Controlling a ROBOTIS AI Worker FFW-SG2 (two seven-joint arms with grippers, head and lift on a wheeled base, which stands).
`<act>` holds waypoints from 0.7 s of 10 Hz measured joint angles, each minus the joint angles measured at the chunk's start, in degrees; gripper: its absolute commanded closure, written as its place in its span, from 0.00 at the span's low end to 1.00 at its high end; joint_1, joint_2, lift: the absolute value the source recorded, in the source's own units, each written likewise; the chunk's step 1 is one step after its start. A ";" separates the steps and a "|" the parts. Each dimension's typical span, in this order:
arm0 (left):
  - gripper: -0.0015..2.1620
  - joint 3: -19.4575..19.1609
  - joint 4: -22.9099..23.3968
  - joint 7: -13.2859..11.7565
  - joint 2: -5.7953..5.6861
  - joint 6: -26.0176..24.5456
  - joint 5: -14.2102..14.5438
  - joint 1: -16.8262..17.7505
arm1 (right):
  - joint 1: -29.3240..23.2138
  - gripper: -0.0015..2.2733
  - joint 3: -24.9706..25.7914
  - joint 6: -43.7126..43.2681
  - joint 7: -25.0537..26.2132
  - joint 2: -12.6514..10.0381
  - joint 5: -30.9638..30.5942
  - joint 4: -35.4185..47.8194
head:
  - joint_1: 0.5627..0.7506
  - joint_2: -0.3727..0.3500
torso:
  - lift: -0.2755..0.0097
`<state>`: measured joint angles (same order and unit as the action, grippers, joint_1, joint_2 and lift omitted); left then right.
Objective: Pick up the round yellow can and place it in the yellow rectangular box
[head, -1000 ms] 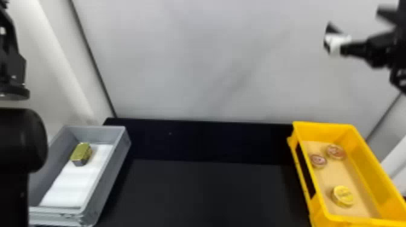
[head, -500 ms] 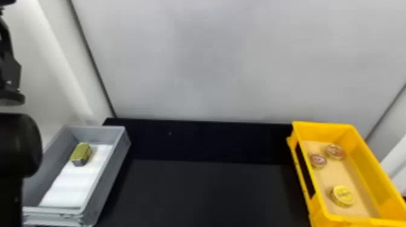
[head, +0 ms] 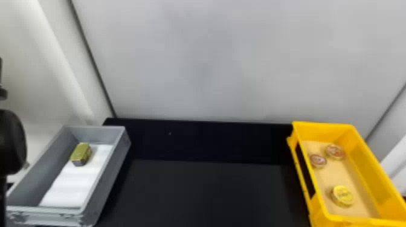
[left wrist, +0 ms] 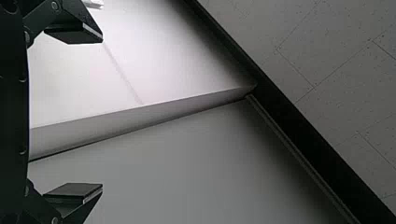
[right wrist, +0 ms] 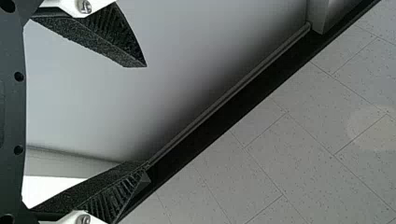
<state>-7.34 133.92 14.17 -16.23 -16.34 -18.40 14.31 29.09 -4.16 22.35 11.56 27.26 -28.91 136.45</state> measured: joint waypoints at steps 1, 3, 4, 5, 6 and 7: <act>0.07 -0.04 0.03 -0.01 -0.06 -0.05 -0.13 0.03 | -0.22 0.01 -0.08 0.11 -0.02 -0.07 0.00 0.00 | 0.53 0.59 | 0.93; 0.07 -0.05 0.12 -0.24 -0.41 -0.41 -0.29 0.30 | -0.53 0.01 -0.08 0.55 -0.05 -0.23 0.05 -0.02 | 0.53 0.59 | 0.93; 0.07 0.00 0.24 -0.43 -1.29 -0.94 -0.41 0.53 | -0.41 0.01 -0.07 0.70 -0.18 -0.25 0.07 -0.01 | 0.53 0.59 | 0.93; 0.07 0.20 0.50 -0.65 -2.81 -1.85 -0.55 0.76 | -0.12 0.01 -0.10 0.82 -0.42 -0.23 0.07 0.02 | 0.53 0.59 | 0.93; 0.07 0.26 0.83 -0.85 -4.44 -2.74 -0.71 1.06 | 0.14 0.01 -0.17 0.96 -0.69 -0.21 0.07 0.07 | 0.53 0.59 | 0.93; 0.07 0.12 1.16 -1.00 -6.02 -3.33 -0.95 1.52 | 0.40 0.01 -0.32 1.07 -0.92 -0.19 0.07 0.11 | 0.53 0.59 | 0.93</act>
